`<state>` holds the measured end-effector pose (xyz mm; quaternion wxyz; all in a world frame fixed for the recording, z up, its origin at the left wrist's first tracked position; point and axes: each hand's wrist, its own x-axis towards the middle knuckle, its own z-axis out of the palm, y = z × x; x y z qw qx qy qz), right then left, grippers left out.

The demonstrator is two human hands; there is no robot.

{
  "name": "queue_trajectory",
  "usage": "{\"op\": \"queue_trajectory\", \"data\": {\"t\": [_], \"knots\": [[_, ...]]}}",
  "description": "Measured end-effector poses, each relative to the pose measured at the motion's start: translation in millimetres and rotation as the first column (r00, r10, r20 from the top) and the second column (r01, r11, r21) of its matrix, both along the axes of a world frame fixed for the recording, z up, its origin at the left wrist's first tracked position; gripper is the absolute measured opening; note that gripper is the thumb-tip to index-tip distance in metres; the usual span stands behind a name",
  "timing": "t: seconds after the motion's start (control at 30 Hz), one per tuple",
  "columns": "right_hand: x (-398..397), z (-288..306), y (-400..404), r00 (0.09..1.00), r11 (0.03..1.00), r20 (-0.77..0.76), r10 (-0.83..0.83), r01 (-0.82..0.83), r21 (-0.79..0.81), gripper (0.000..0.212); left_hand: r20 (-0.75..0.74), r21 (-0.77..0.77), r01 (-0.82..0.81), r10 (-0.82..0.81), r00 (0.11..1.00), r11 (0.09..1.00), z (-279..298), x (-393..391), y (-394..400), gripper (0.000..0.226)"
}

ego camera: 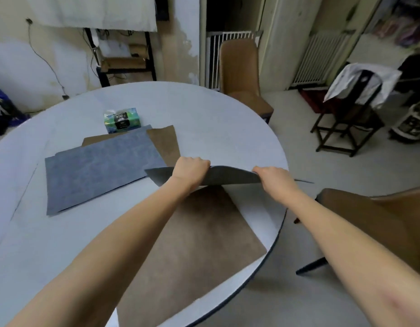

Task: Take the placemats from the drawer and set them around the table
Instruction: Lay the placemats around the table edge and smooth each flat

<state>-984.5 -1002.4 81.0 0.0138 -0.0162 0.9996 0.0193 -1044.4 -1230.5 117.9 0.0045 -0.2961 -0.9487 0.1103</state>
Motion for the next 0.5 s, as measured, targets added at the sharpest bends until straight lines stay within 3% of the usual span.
{"op": "queue_trajectory", "data": {"t": [0.3,0.5], "knots": [[0.0,-2.7,178.5,0.997,0.996,-0.032,-0.07,0.068,-0.062,0.038,-0.037,-0.006,-0.09,0.09,0.995,0.996,-9.2,-15.5,198.1,0.027],[-54.2,5.6,217.3,0.995,0.998,-0.085,0.057,-0.058,-0.016,0.027,-0.054,0.067,-0.221,0.225,0.973,0.973,-14.4,-44.1,231.3,0.024]]}}
